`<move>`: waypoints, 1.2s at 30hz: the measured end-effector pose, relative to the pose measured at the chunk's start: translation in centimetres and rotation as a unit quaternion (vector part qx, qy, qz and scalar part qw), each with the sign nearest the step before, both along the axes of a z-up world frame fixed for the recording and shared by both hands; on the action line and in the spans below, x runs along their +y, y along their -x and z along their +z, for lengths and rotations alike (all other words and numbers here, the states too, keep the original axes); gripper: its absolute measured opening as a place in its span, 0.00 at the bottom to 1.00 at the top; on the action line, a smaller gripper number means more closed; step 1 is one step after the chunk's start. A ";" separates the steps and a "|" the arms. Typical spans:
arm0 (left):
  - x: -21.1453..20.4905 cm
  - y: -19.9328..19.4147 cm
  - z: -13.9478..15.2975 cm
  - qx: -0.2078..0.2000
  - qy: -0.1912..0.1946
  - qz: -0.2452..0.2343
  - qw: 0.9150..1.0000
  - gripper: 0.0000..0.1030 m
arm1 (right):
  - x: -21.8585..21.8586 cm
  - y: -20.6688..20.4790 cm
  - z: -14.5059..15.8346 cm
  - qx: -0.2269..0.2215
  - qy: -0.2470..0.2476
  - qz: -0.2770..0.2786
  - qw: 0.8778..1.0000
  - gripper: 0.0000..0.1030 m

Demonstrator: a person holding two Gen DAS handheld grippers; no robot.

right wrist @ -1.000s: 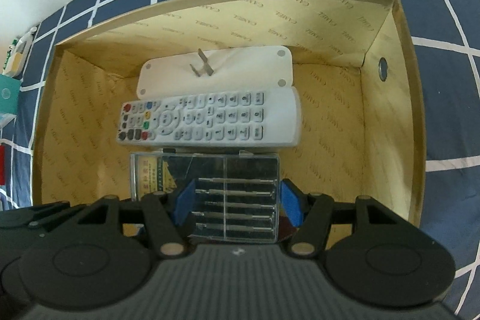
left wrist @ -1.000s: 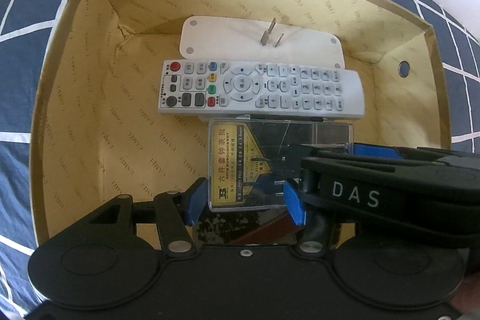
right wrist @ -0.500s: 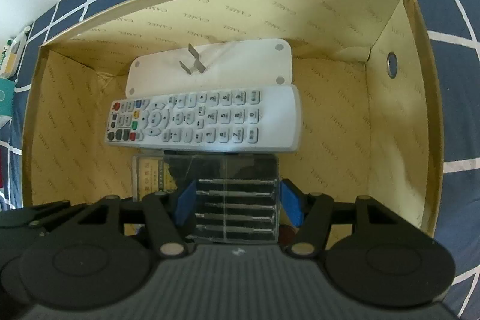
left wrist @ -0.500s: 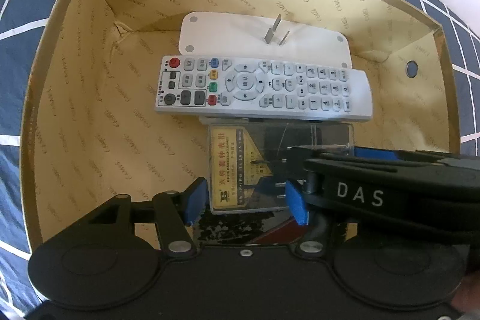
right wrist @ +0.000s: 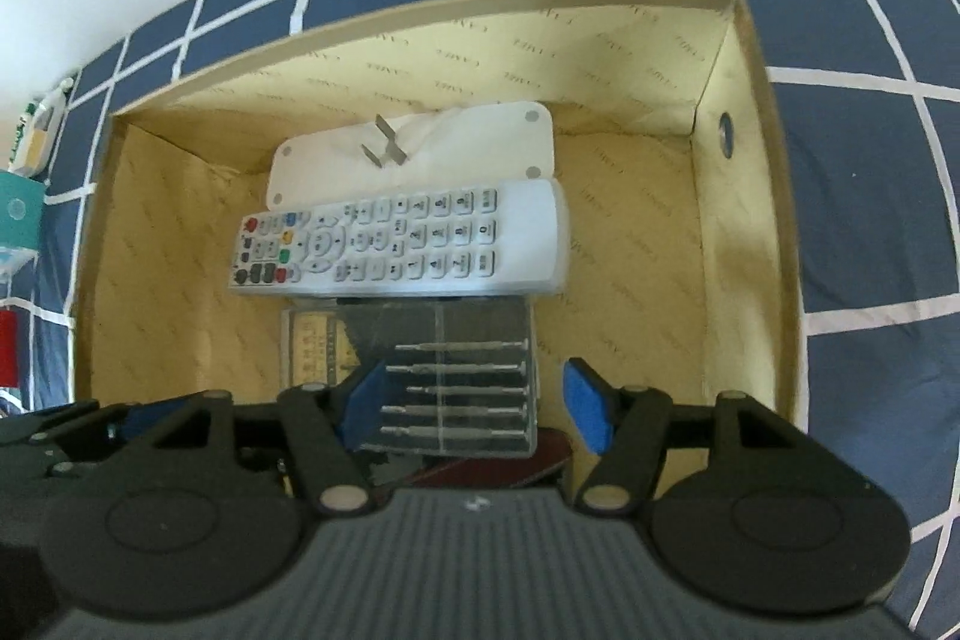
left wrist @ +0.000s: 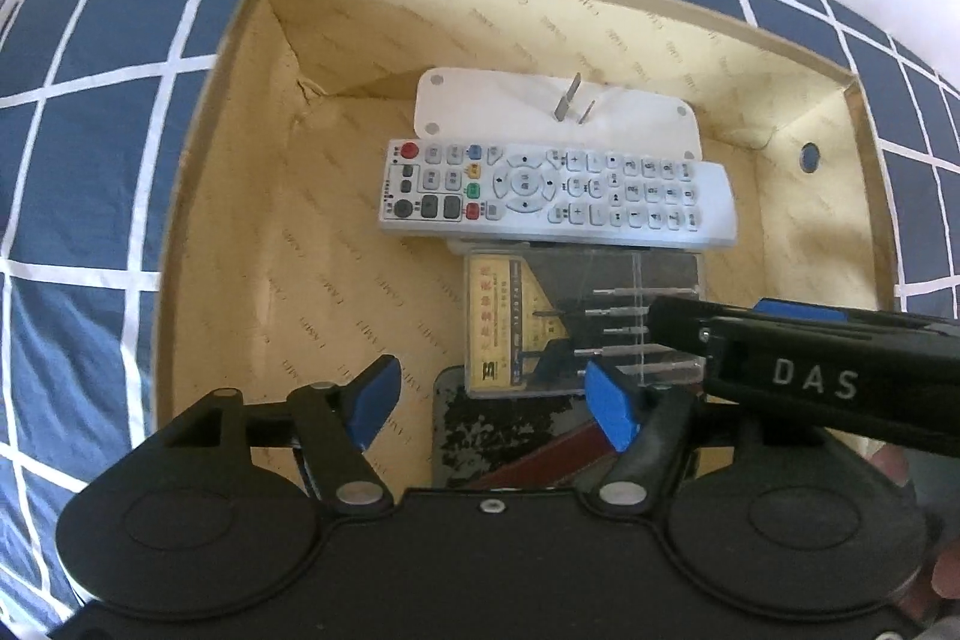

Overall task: Organize objects
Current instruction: 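Lower the screwdriver set into the box and open the right gripper, then lift the right gripper out of the box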

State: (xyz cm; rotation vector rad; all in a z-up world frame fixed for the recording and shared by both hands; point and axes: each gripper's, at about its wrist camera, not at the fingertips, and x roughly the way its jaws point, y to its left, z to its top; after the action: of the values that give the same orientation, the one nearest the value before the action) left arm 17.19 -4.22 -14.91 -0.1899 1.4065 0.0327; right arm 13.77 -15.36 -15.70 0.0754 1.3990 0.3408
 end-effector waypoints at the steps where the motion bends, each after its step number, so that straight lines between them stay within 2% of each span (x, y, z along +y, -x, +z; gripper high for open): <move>1: 0.0 0.1 0.3 -0.003 -0.002 0.001 1.000 0.67 | -0.1 0.2 0.3 -0.003 -0.001 0.000 1.000 0.63; 8: 0.5 1.9 2.6 -0.029 -0.017 0.005 0.999 0.81 | -1.1 1.5 3.0 -0.036 0.007 0.008 0.999 0.66; 13: 1.3 3.3 4.1 -0.047 -0.032 0.014 0.998 0.93 | -2.2 2.5 4.6 -0.053 0.016 0.011 0.998 0.78; 15: 1.7 3.8 4.7 -0.053 -0.037 0.019 0.998 0.96 | -2.6 3.2 5.1 -0.058 0.018 0.011 0.998 0.81; 18: 2.0 4.5 5.6 -0.061 -0.042 0.025 0.997 1.00 | -3.1 4.0 5.8 -0.063 0.020 0.008 0.998 0.92; 22: 2.2 5.3 6.4 -0.067 -0.051 0.025 0.996 1.00 | -3.8 5.0 6.5 -0.067 0.023 0.003 0.998 1.00; 36: 2.4 7.2 7.9 -0.083 -0.062 0.022 0.994 1.00 | -5.5 7.4 8.0 -0.078 0.028 -0.020 0.996 1.00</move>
State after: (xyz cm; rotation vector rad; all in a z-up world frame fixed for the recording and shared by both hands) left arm 9.99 -1.78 -6.98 -0.1168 1.2301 0.1369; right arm 6.37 -20.81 -7.68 0.0304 1.2500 0.2691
